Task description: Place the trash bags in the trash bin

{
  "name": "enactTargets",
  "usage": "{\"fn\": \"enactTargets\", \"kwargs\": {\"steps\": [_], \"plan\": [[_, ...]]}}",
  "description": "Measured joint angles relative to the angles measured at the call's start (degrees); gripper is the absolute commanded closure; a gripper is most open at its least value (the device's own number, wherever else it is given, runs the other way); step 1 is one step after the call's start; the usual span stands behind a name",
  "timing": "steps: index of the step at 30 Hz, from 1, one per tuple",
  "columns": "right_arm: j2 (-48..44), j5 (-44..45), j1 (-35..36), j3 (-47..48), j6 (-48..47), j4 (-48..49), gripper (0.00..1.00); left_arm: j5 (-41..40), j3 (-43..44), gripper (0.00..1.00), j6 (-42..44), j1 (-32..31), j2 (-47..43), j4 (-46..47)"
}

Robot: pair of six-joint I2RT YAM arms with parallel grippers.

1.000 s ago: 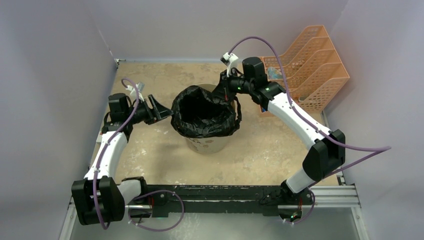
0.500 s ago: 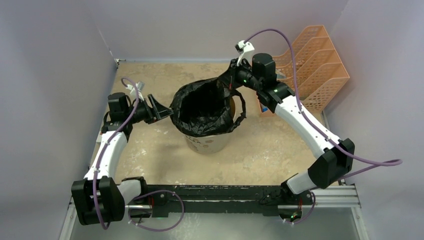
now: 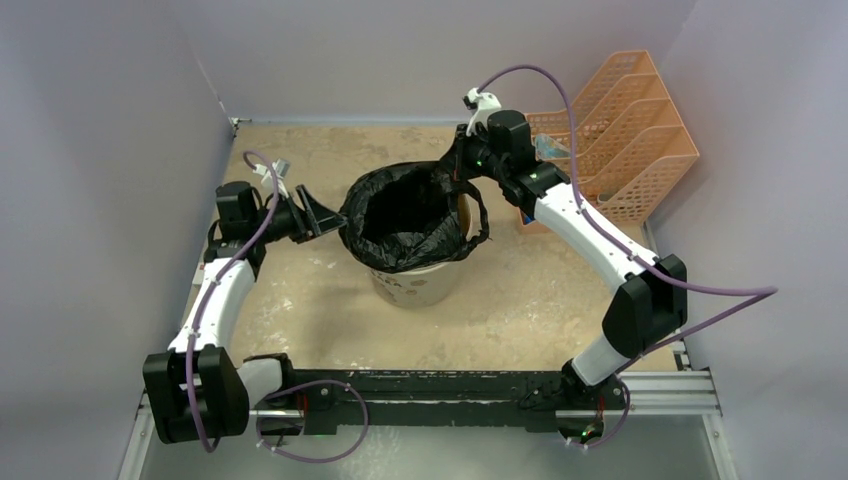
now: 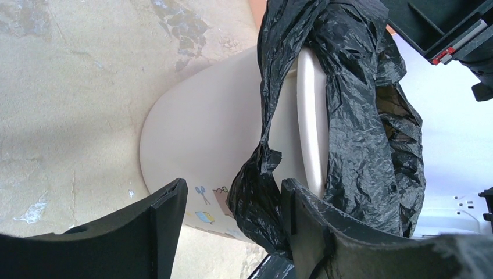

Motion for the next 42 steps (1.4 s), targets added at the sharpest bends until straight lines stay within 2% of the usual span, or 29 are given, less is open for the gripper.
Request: {"fn": "enactTargets", "kwargs": {"steps": [11,14,21,25,29,35,42], "plan": [[1.6,0.6,0.0,-0.9,-0.2,-1.6,0.98,2.1,-3.6,0.51,-2.0,0.0,2.7,7.3],[1.5,1.5,-0.1,-1.5,0.0,-1.8,0.88,2.7,-5.7,0.52,-3.0,0.0,3.5,8.9],[-0.2,6.2,-0.1,-1.5,0.7,-3.7,0.49,3.6,-6.9,0.52,-3.7,0.0,3.6,10.6],[-3.0,10.3,-0.1,-1.5,1.2,-5.3,0.38,4.3,-6.9,0.51,-4.1,0.0,3.6,11.1],[-8.4,14.0,-0.5,-2.2,2.6,-5.7,0.32,4.8,-7.0,0.51,-4.5,0.0,3.5,11.4],[-18.6,17.6,-2.4,-7.9,5.7,-5.2,0.29,5.6,-7.0,0.51,-4.5,0.0,3.5,11.5],[-29.1,8.9,-7.1,-26.0,11.7,-3.0,0.30,6.1,-7.0,0.50,-4.5,0.0,3.3,11.5]]}}
